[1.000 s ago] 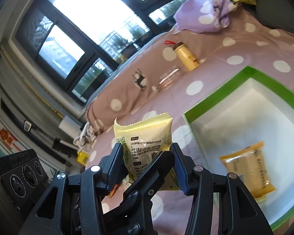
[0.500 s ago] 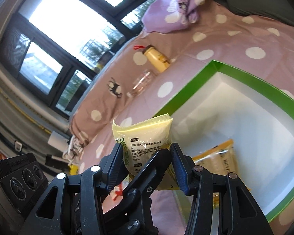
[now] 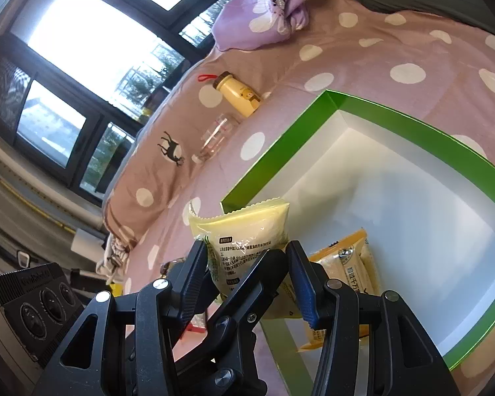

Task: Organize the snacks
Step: 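Lower the pale yellow bag into the box and open the right gripper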

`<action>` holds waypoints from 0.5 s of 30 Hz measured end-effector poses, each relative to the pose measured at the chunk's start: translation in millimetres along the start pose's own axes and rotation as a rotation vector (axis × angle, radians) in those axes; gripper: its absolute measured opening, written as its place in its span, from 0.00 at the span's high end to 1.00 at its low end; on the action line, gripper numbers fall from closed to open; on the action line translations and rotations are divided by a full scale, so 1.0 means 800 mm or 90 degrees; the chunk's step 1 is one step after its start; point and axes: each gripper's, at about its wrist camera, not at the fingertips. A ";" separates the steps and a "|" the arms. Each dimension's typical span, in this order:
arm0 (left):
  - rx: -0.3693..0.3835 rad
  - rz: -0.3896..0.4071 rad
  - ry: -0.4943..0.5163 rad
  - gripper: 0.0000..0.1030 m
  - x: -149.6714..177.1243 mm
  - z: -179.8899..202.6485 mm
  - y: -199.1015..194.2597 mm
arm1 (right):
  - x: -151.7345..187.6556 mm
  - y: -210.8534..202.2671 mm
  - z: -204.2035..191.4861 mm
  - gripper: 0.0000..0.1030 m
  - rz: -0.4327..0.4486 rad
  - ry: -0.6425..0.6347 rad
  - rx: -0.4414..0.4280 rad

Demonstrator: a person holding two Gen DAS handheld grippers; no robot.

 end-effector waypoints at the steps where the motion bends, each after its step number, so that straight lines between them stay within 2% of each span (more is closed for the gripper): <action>1: 0.001 -0.002 -0.001 0.61 0.000 0.000 0.002 | 0.000 0.000 0.001 0.48 -0.001 0.001 0.002; 15: 0.013 -0.023 -0.013 0.62 0.004 -0.001 0.017 | -0.001 -0.002 0.014 0.48 -0.012 0.026 0.026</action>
Point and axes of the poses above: each gripper's, at about its wrist camera, not at the fingertips, and y roughly the way its jaws point, z to its right, x to its underside, and after that the axes turned 1 degree about y, right-handed
